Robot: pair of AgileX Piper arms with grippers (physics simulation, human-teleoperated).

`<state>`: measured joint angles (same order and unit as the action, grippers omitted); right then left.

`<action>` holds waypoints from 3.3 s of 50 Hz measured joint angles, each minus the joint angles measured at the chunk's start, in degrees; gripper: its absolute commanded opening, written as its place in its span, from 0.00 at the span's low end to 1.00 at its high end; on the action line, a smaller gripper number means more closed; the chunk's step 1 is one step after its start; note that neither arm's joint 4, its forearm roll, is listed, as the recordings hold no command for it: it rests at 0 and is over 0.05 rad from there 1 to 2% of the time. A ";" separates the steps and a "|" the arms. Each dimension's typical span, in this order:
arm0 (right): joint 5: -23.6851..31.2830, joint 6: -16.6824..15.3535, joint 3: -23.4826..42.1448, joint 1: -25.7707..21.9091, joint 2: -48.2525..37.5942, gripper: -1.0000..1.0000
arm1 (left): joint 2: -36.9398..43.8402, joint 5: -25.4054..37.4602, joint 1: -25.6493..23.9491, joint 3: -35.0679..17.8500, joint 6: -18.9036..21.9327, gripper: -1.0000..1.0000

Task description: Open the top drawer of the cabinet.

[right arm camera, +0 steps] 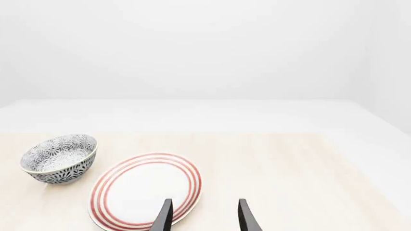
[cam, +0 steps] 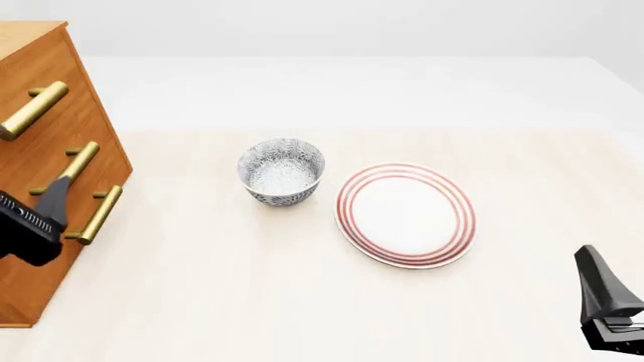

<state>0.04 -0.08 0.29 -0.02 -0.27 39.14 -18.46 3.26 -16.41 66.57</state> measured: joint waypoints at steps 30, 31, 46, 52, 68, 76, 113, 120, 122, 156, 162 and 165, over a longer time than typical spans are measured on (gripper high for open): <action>0.00 0.00 0.00 0.00 0.00 1.00 | 11.18 -10.27 2.64 -1.28 10.37 1.00; 0.00 0.00 0.00 0.00 0.00 1.00 | 11.53 -10.57 2.72 -1.35 10.61 1.00; 0.00 0.00 0.00 0.00 0.00 1.00 | 15.47 -13.07 4.03 -3.38 12.79 1.00; 0.00 0.00 0.00 0.00 0.00 1.00 | 16.87 -14.07 4.68 -3.97 13.60 1.00; 0.00 0.00 0.00 0.00 0.00 1.00 | 19.78 -15.51 5.87 -5.89 14.50 1.00; 0.00 0.00 0.00 0.00 0.00 1.00 | 21.47 -16.28 6.51 -6.76 14.29 1.00; 0.00 0.00 0.00 0.00 0.00 1.00 | 30.72 -24.45 10.57 -6.80 13.42 1.00; 0.00 0.00 0.00 0.00 0.00 1.00 | 31.84 -25.53 11.37 -6.80 13.47 1.00; 0.00 0.00 0.00 0.00 0.00 1.00 | 32.12 -25.78 11.59 -6.83 13.49 1.00; 0.00 0.00 0.00 0.00 0.00 1.00 | 32.81 -31.43 11.03 -6.41 16.17 0.00; 0.00 0.00 0.00 0.00 0.00 1.00 | 32.50 -31.62 10.02 -6.07 17.13 0.00; 0.00 0.00 0.00 0.00 0.00 1.00 | 32.25 -31.43 9.55 -5.98 17.54 0.00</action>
<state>0.04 -0.09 0.29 -0.02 -0.27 71.39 -49.89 12.81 -22.39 84.12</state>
